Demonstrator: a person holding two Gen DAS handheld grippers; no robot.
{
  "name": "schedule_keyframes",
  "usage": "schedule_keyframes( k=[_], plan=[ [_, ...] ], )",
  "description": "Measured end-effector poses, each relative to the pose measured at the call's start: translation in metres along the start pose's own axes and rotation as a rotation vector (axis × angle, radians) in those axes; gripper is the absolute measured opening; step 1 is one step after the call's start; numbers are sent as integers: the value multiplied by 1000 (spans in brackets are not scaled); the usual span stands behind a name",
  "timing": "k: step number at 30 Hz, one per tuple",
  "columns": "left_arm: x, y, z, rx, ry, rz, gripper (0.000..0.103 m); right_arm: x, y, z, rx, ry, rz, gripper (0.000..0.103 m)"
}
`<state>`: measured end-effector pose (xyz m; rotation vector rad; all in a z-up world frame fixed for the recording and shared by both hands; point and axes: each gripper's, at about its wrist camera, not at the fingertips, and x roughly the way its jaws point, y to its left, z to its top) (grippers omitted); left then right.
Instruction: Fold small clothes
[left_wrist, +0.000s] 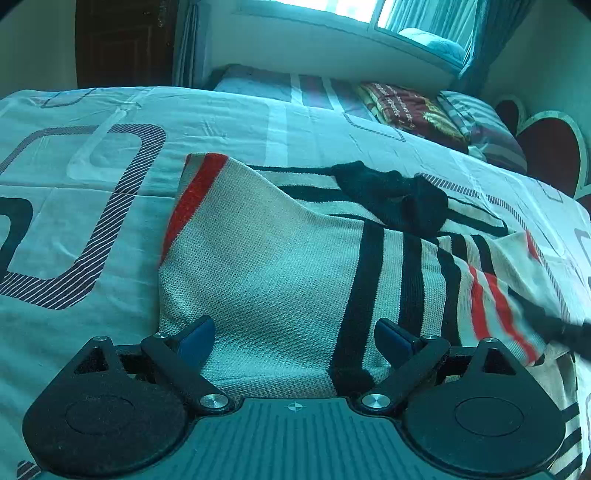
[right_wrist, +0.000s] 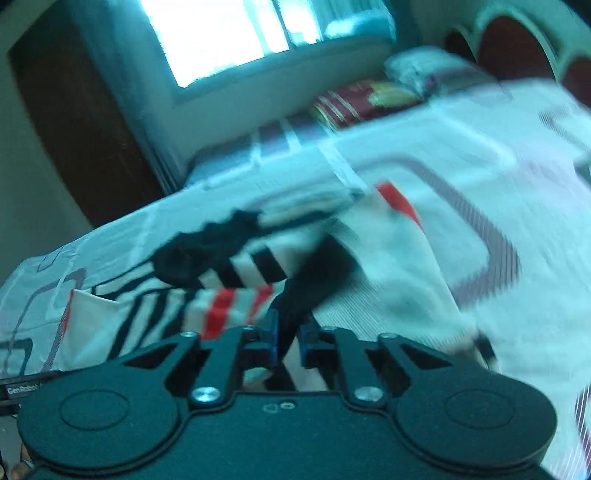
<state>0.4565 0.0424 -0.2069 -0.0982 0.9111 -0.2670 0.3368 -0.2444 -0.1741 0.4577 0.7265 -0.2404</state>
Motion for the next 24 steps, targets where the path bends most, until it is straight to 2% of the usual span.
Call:
schedule_keyframes(
  k=[4, 7, 10, 11, 13, 15, 16, 17, 20, 21, 24],
  plan=[
    [-4, 2, 2, -30, -15, -8, 93, -3, -9, -1, 29, -18, 57, 19],
    [-6, 5, 3, -53, -31, 1, 93, -3, 3, 3, -43, -61, 36, 8],
    [-9, 4, 5, -71, -64, -2, 93, 3, 13, 8, -95, -50, 44, 7],
    [-12, 4, 6, -72, -83, 0, 93, 0, 18, 12, -117, -82, 65, 7],
    [-13, 2, 9, -70, -110, 13, 93, -19, 32, 24, -188, -205, 139, 7],
    [-11, 0, 10, -75, -109, 17, 93, -35, 37, 32, -249, -300, 159, 7],
    [-7, -1, 9, -76, -101, 18, 93, -36, 32, 35, -254, -305, 142, 7],
    [-3, -2, 8, -71, -89, 24, 93, -30, 23, 36, -239, -271, 108, 7],
    [5, -8, 2, -32, -65, 54, 93, 5, -15, 28, -115, -59, 25, 7],
    [5, -10, 0, -12, -68, 60, 93, 10, -22, 22, -97, -27, 9, 7],
    [2, -12, 0, 7, -60, 66, 93, 9, -25, 12, -99, -19, -1, 7]
  ],
)
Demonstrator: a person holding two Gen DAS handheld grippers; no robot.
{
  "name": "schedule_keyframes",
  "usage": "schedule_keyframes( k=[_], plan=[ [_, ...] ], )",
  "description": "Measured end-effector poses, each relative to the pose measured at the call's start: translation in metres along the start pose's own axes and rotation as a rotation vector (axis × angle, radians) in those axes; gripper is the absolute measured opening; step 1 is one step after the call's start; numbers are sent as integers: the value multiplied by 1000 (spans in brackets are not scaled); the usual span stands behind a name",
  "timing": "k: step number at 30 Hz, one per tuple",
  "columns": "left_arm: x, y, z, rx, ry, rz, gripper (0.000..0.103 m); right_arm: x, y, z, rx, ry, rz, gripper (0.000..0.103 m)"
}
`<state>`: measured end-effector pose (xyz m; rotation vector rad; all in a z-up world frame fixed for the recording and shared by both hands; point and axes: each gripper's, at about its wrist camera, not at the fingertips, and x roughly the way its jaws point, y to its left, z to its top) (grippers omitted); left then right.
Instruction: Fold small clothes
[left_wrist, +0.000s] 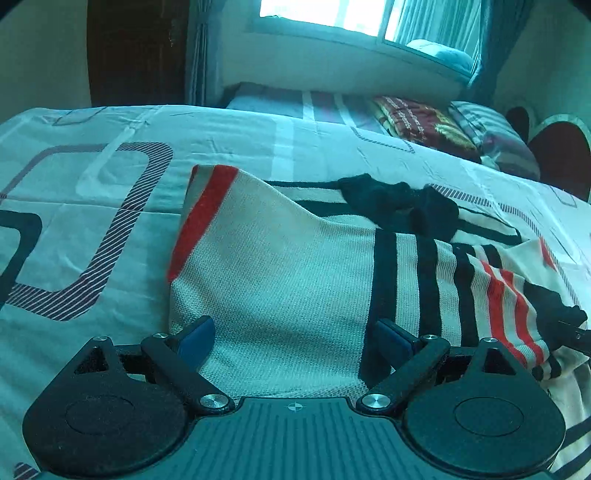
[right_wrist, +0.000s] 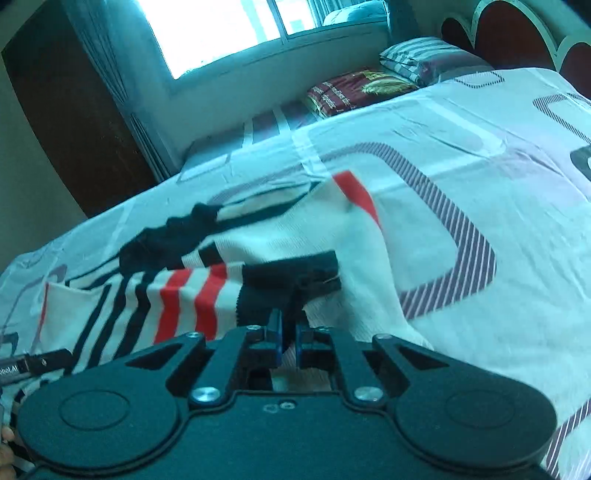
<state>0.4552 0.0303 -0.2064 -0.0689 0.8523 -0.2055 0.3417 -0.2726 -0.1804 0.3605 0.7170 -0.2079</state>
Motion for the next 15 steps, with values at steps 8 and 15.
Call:
schedule_keyframes(
  k=[8, 15],
  plan=[
    [-5, 31, 30, -80, -33, 80, 93, 0, -13, 11, 83, 6, 24, 30],
    [33, 71, 50, -187, -16, 94, 92, 10, -7, 9, 71, 16, 41, 8]
  ],
)
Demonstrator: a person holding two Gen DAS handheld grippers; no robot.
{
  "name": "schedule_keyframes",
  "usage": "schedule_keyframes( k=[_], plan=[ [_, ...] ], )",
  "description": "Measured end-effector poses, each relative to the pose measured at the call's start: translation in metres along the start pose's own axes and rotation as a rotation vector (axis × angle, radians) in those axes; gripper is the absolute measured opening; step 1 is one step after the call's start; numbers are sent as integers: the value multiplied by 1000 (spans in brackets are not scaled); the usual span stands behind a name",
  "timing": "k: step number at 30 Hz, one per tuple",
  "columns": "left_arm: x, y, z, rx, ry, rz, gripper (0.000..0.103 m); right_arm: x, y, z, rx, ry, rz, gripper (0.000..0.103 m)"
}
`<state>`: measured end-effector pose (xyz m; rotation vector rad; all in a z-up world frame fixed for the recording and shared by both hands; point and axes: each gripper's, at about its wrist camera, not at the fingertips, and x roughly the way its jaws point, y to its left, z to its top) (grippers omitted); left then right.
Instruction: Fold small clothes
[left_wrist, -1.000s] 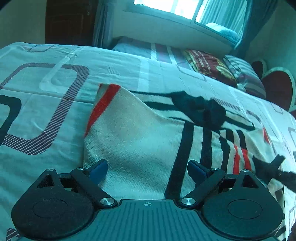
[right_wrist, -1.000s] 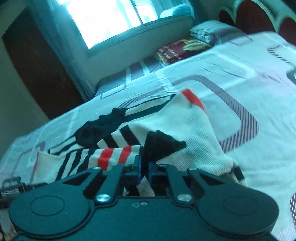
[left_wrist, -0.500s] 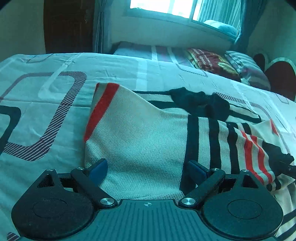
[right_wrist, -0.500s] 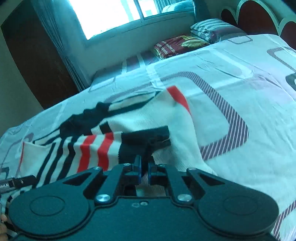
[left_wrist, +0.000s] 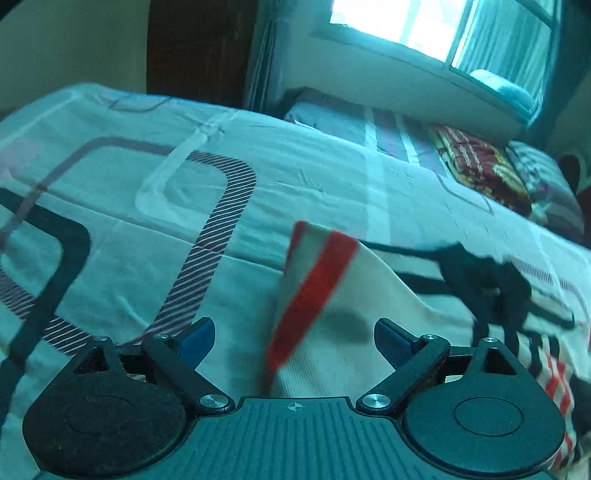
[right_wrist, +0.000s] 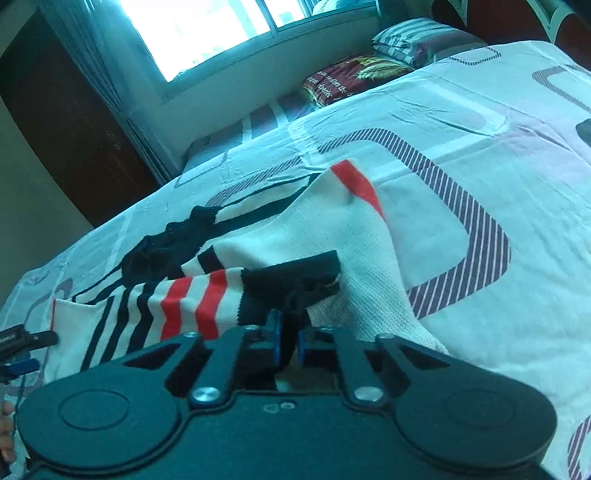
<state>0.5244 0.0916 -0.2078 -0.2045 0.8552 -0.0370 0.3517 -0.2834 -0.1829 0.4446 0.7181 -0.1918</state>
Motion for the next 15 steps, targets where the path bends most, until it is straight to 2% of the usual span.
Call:
schedule_keyframes(
  k=[1, 2, 3, 4, 6, 8, 10, 15],
  plan=[
    [6, 3, 3, -12, -2, -12, 92, -2, 1, 0, -16, -11, -4, 7],
    [12, 5, 4, -18, -3, -29, 83, -4, 2, 0, -37, -23, -15, 7],
    [18, 6, 6, -18, 4, -47, 67, -4, 3, -2, -65, -29, -48, 7],
    [26, 7, 8, -19, 30, -69, 44, 2, 1, -6, -79, -13, -89, 7],
    [30, 5, 8, -23, 21, -82, 39, 4, -2, -7, -63, -13, -86, 7],
    [30, -2, 7, 1, -8, -69, 23, 2, 5, -4, -76, -16, -55, 8],
    [29, -4, 7, 4, -35, -50, 15, -2, 9, -2, -61, -28, -30, 12],
    [30, 5, 10, -12, -69, -6, 12, -6, 20, 1, -100, -65, -20, 7]
  ],
)
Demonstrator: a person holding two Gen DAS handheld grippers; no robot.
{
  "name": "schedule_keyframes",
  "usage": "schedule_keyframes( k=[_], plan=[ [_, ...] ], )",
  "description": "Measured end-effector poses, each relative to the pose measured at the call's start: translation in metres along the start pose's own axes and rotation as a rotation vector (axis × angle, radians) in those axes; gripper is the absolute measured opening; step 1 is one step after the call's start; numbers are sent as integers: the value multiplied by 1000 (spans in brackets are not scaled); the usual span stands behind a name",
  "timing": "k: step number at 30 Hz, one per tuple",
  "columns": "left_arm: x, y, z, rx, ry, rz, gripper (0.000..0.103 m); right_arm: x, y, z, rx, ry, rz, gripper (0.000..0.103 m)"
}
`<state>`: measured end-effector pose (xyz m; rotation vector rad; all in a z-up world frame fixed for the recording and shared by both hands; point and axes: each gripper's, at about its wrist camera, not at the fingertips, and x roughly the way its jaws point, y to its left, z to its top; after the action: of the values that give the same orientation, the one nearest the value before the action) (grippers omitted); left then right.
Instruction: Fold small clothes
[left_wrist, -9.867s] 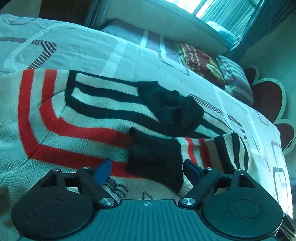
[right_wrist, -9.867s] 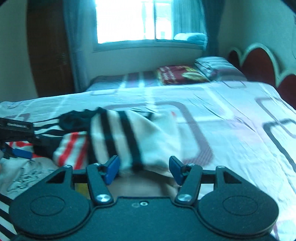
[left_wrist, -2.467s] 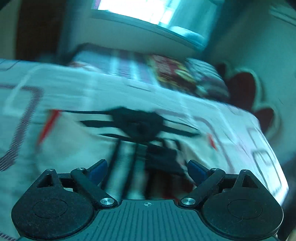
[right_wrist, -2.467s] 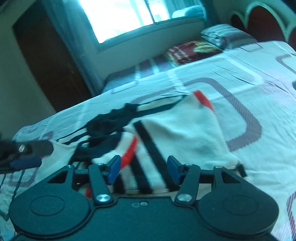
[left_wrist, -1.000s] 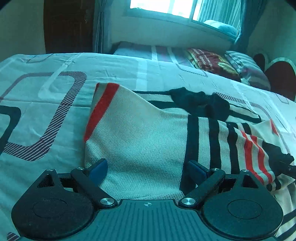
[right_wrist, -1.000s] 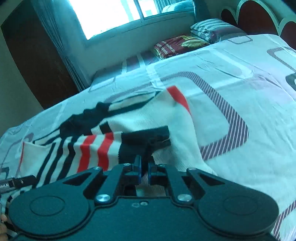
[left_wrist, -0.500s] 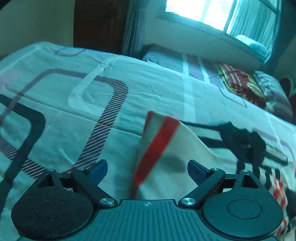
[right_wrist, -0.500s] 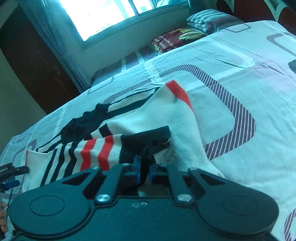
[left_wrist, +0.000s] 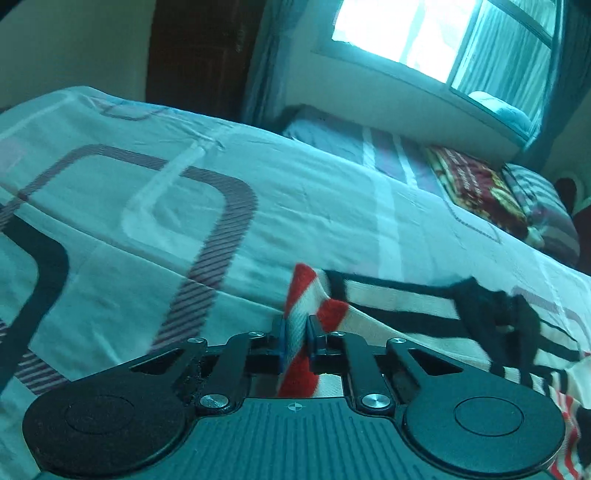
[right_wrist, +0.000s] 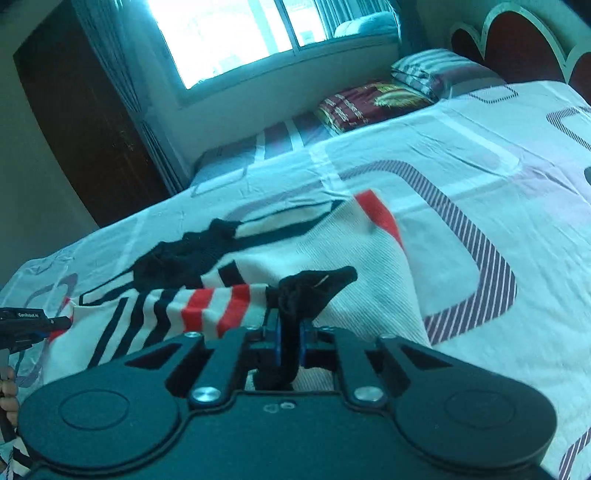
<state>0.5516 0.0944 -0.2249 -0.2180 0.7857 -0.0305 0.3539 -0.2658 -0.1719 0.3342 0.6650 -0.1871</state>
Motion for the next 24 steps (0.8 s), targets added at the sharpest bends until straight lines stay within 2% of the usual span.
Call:
schedule_keyframes(
  k=[1, 2, 4, 7, 8, 9, 11, 14, 16, 18, 21, 22, 24],
  plan=[
    [3, 1, -2, 10, 4, 9, 12, 3, -2, -3, -22, 2, -33, 7],
    [5, 1, -6, 21, -6, 16, 12, 14, -8, -8, -42, 37, -102, 7],
    [3, -3, -8, 35, -19, 36, 12, 12, -19, -12, 11, 24, -84, 3],
    [-4, -5, -5, 21, -19, 55, 12, 6, -9, -6, -22, 23, -116, 8],
    [-13, -9, -5, 44, -41, 72, 12, 3, -7, -5, -21, 8, -126, 16],
    [-23, -13, -5, 64, -70, 79, 12, -3, -7, -3, -5, -10, -131, 19],
    [-44, -19, -6, 91, -104, 51, 12, -16, -9, 0, 23, -56, -115, 25],
    [-65, -37, -15, 165, -110, 1, 12, -20, 3, 4, -14, -76, -82, 25],
    [-68, -52, -25, 211, -65, -41, 12, -15, 14, 6, -39, -52, -30, 25],
    [-71, -61, -40, 214, -20, -81, 12, -8, 29, 3, -85, -20, 7, 25],
    [-69, -68, -71, 260, 15, -66, 13, 3, 39, -8, -177, 20, -21, 24],
    [-71, -67, -80, 288, -17, -61, 14, 12, 36, -12, -200, 57, -67, 24],
    [-75, -67, -88, 334, -49, -56, 14, 16, 20, -17, -202, 41, -63, 19]
  ],
)
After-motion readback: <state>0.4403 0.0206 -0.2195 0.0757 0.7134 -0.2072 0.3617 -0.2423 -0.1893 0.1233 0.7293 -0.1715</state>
